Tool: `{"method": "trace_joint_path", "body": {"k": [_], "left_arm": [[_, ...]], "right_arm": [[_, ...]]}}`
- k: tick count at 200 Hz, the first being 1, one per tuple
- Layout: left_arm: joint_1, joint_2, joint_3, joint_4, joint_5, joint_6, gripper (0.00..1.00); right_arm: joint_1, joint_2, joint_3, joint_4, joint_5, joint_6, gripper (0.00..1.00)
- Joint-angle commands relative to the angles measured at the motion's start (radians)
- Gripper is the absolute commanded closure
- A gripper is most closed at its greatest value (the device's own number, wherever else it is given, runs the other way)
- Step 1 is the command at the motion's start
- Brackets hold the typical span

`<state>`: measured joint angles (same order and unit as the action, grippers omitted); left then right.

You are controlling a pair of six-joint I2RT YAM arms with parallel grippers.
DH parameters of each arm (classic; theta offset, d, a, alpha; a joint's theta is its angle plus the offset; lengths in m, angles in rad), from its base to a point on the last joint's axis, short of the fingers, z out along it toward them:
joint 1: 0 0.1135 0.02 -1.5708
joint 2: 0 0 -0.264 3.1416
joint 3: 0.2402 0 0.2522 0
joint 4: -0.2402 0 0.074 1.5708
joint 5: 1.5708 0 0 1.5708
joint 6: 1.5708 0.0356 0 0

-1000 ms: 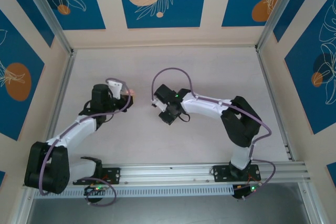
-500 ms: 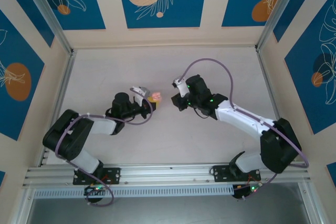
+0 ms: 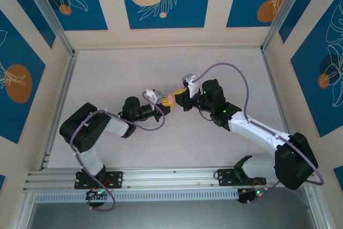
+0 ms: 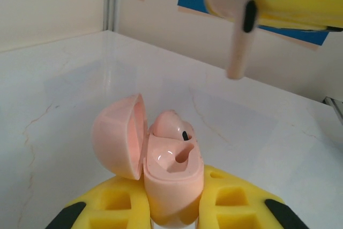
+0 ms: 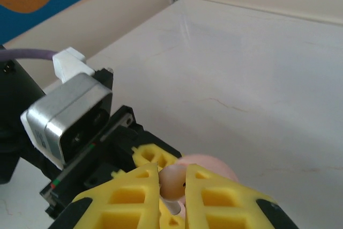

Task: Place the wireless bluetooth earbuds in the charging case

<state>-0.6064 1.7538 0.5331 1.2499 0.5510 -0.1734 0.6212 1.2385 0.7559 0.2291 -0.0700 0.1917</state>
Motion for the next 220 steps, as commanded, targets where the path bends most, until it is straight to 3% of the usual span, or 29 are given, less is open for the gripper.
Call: {"method": "trace_joint_path", "body": {"k": [1,176,220], "left_arm": [[-0.016,-0.004,0.026,0.06,0.028,0.038,0.92],[-0.02,-0.095,0.028,0.083,-0.013,0.028,0.92],[-0.025,-0.134,0.025,0.051,-0.078,0.067,0.92]], "right_arm": [[0.004,0.013,-0.009,0.088,-0.036,0.017,0.86],[0.009,0.034,-0.07,0.118,0.054,0.036,0.86],[0.013,0.026,-0.059,0.046,0.105,0.087,0.87]]}}
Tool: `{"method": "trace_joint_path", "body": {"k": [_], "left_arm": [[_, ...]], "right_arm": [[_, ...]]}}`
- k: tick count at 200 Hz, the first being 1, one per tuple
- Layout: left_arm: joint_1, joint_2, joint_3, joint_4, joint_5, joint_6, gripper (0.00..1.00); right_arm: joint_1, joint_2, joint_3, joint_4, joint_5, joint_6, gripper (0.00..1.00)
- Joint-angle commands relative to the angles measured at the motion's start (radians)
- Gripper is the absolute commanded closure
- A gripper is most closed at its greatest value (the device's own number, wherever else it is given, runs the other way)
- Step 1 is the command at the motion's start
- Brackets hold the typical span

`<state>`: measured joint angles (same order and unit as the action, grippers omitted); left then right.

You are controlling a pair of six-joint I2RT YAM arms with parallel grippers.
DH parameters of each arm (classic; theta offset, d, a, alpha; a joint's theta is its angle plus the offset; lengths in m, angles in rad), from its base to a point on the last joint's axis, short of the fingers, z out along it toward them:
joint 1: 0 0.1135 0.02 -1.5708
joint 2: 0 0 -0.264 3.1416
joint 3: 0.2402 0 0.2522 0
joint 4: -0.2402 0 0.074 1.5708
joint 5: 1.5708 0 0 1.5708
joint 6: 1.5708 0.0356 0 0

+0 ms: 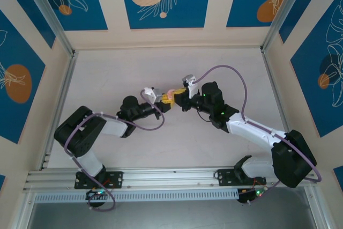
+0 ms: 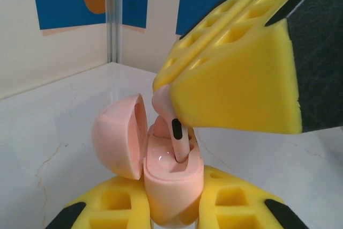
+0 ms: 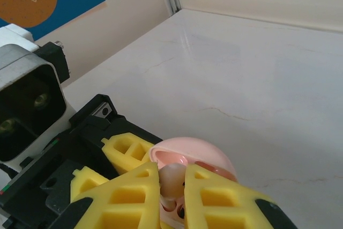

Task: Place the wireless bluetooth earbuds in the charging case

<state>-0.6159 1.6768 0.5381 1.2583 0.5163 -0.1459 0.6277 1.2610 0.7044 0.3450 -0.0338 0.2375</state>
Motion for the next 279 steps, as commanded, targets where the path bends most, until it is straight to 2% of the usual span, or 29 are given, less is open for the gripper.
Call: {"method": "trace_joint_path", "body": {"k": [1,91,141,181,209,258,271,279], "left_arm": [[-0.016,-0.059,0.02,0.041,-0.046,0.042,0.92],[-0.062,-0.147,-0.004,-0.031,-0.249,0.198,0.91],[-0.097,-0.183,-0.013,-0.06,-0.367,0.291,0.91],[-0.103,-0.185,-0.013,-0.061,-0.378,0.303,0.91],[-0.105,-0.189,-0.014,-0.064,-0.378,0.304,0.91],[-0.105,-0.195,-0.012,-0.092,-0.371,0.295,0.9],[-0.104,-0.194,-0.012,-0.097,-0.365,0.29,0.9],[-0.103,-0.193,-0.012,-0.098,-0.362,0.287,0.9]], "right_arm": [[0.008,0.003,-0.005,-0.073,0.072,0.043,0.87],[0.104,0.047,0.073,-0.251,0.269,0.176,0.88],[0.152,0.089,0.102,-0.257,0.299,0.255,0.88],[0.171,0.118,0.124,-0.228,0.274,0.27,0.85],[0.172,0.123,0.14,-0.199,0.239,0.254,0.75],[0.15,0.051,0.128,-0.164,0.169,0.205,0.51],[0.139,0.022,0.123,-0.162,0.137,0.188,0.4],[0.135,0.002,0.119,-0.162,0.125,0.171,0.37]]}}
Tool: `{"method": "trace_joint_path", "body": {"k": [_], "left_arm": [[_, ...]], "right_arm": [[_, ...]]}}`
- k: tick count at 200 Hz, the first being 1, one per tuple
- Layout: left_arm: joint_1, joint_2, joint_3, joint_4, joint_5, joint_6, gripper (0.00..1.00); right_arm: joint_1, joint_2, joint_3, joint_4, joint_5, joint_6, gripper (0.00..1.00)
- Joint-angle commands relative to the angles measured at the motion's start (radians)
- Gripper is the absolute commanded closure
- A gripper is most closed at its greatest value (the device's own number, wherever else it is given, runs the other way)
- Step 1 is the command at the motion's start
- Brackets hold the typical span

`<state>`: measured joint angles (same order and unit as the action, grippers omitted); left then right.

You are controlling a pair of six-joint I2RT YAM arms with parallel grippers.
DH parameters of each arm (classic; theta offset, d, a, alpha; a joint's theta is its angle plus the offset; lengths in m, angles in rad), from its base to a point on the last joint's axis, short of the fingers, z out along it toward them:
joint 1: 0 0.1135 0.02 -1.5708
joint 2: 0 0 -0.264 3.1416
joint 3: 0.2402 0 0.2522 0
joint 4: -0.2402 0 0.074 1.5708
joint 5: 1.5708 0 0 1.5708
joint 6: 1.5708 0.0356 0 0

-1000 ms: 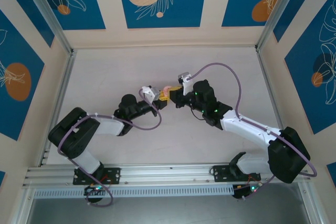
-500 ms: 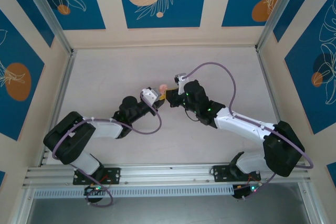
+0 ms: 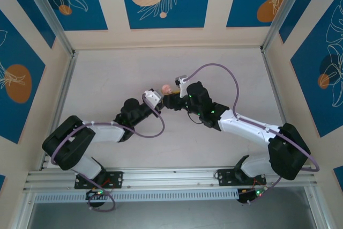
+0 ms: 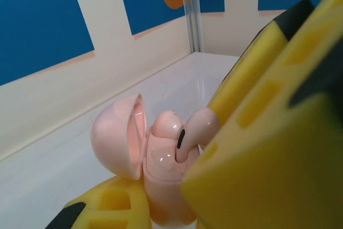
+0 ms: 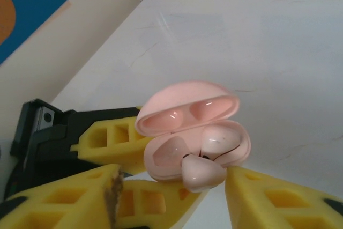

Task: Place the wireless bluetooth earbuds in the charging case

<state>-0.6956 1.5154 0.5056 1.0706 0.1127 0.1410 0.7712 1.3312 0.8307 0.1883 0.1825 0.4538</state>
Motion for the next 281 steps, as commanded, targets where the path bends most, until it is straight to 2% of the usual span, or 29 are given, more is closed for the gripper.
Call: {"method": "trace_joint_path", "body": {"k": [1,37,73,113,123,158,196,281], "left_arm": [[-0.024,-0.034,0.021,0.09,0.042,0.0,0.9],[-0.024,-0.039,0.019,0.08,0.048,-0.009,0.9],[-0.023,-0.038,0.022,0.061,0.076,-0.015,0.9],[-0.024,-0.041,0.025,0.053,0.105,-0.027,0.9],[-0.024,-0.041,0.025,0.051,0.113,-0.03,0.9],[-0.024,-0.048,0.026,0.043,0.127,-0.034,0.9],[-0.024,-0.056,0.028,0.031,0.13,-0.031,0.9],[-0.023,-0.055,0.028,0.036,0.131,-0.032,0.9]], "right_arm": [[-0.009,-0.07,-0.008,-0.006,-0.092,-0.047,0.37],[-0.054,-0.153,-0.021,-0.034,-0.169,-0.069,0.33],[-0.136,-0.222,-0.04,-0.056,-0.321,-0.049,0.34],[-0.242,-0.241,-0.004,-0.196,-0.423,0.04,0.5],[-0.274,-0.228,0.013,-0.239,-0.454,0.076,0.52],[-0.366,-0.151,0.027,-0.241,-0.657,0.21,0.6],[-0.372,-0.103,0.015,-0.137,-0.77,0.268,0.64],[-0.353,-0.014,0.036,-0.044,-0.825,0.315,0.7]]}}
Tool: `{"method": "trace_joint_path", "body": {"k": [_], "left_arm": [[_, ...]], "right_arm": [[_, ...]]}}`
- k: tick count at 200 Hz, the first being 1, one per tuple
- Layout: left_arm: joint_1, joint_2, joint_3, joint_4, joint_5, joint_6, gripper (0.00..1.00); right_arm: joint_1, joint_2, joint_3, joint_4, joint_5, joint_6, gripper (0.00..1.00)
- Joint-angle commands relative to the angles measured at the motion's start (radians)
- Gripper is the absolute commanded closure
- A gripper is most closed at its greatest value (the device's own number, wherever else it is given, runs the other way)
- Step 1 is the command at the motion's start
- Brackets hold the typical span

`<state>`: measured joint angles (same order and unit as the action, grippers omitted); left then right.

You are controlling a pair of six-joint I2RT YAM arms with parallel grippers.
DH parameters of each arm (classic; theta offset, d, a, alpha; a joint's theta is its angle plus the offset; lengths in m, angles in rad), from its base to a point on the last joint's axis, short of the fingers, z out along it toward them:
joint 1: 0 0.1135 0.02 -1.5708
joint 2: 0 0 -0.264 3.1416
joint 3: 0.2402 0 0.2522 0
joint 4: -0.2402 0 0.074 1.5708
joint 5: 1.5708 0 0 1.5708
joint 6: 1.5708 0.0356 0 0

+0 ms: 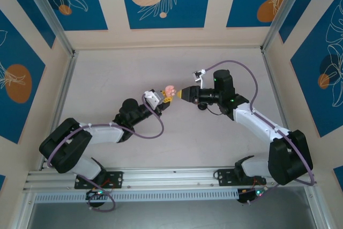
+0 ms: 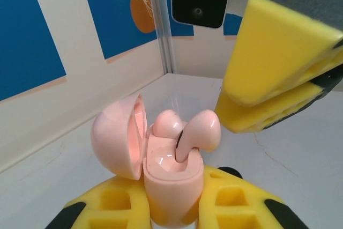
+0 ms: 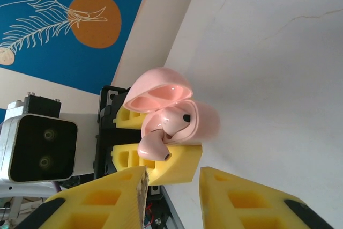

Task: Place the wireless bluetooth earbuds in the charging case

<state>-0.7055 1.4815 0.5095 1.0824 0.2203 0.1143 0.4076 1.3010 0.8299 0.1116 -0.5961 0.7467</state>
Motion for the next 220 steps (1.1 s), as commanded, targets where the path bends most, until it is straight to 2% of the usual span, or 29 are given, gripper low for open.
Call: {"method": "trace_joint_path", "body": {"k": [1,89,109,220], "left_arm": [[-0.014,-0.021,0.024,0.024,0.024,-0.005,0.9],[-0.014,-0.025,0.027,0.02,0.027,-0.002,0.9],[-0.014,-0.031,0.027,0.011,0.025,0.001,0.9],[-0.013,-0.043,0.037,-0.013,0.04,0.003,0.9]], "right_arm": [[0.011,0.015,0.037,0.033,-0.047,0.022,0.7],[0.039,0.051,0.063,0.04,-0.067,0.007,0.79],[0.045,0.058,0.069,0.04,-0.074,0.005,0.84],[0.066,0.095,0.097,0.048,-0.07,0.001,0.84]]}}
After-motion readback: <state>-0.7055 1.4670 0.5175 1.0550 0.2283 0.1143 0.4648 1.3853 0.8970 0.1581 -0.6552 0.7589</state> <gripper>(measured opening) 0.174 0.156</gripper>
